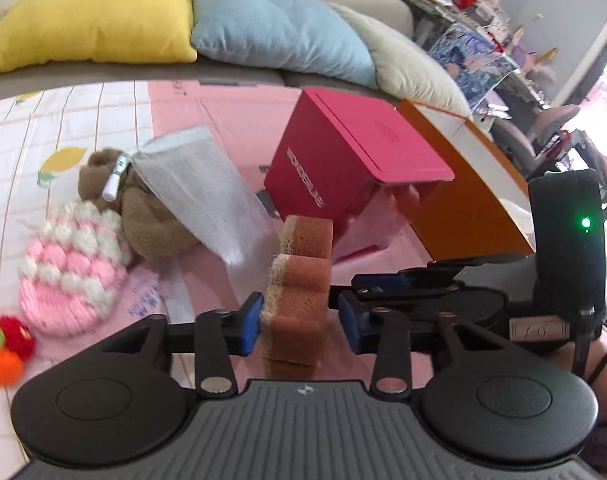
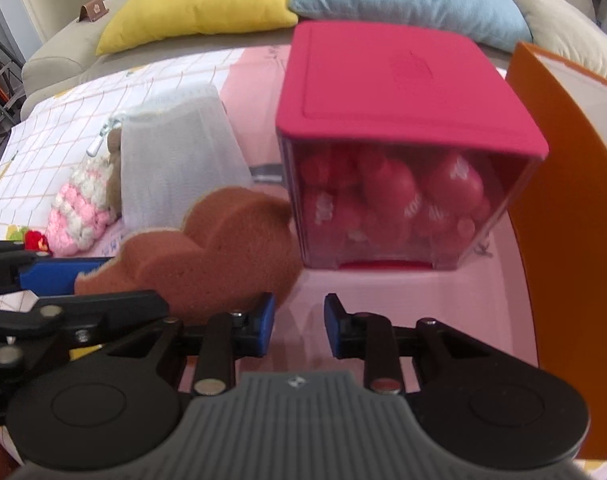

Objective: Organize soft objects
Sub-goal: 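Grasp the brown sponge with the left gripper while the right grasps the white mesh bag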

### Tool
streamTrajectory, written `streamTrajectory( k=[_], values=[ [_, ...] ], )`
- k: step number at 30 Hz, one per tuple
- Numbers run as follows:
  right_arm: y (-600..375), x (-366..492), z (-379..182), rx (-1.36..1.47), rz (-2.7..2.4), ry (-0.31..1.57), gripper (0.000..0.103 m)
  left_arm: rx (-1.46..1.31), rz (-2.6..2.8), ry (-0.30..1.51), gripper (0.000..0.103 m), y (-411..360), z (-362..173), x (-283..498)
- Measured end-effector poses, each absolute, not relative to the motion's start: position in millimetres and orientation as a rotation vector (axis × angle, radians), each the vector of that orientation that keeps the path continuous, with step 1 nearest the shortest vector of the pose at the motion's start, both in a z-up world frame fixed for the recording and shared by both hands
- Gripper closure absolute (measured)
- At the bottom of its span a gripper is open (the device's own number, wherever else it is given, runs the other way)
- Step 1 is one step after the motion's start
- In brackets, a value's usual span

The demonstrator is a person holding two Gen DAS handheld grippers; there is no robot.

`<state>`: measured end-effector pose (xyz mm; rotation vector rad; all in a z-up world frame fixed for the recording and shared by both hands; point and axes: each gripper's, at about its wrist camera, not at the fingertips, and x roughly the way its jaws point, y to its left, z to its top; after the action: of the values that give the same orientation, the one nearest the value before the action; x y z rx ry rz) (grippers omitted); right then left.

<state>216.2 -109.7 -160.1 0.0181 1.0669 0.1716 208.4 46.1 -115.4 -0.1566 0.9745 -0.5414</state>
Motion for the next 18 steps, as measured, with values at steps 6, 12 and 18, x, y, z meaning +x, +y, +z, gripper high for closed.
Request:
streamTrajectory(
  k=[6,12,18],
  values=[
    [-127.5,205.0,-161.9,0.051,0.136,1.100,0.075,-0.121,-0.456,0.960,0.067,22.6,-114.7,189.5],
    [-132.0,189.0,-151.8,0.059,0.159,1.091,0.075,-0.104,-0.360,0.904,0.069,21.6,-105.4,162.3],
    [-115.7,183.0,-126.3,0.067,0.263,1.011,0.075,-0.144,-0.238,0.815,0.069,50.0,-75.4,146.1]
  ],
)
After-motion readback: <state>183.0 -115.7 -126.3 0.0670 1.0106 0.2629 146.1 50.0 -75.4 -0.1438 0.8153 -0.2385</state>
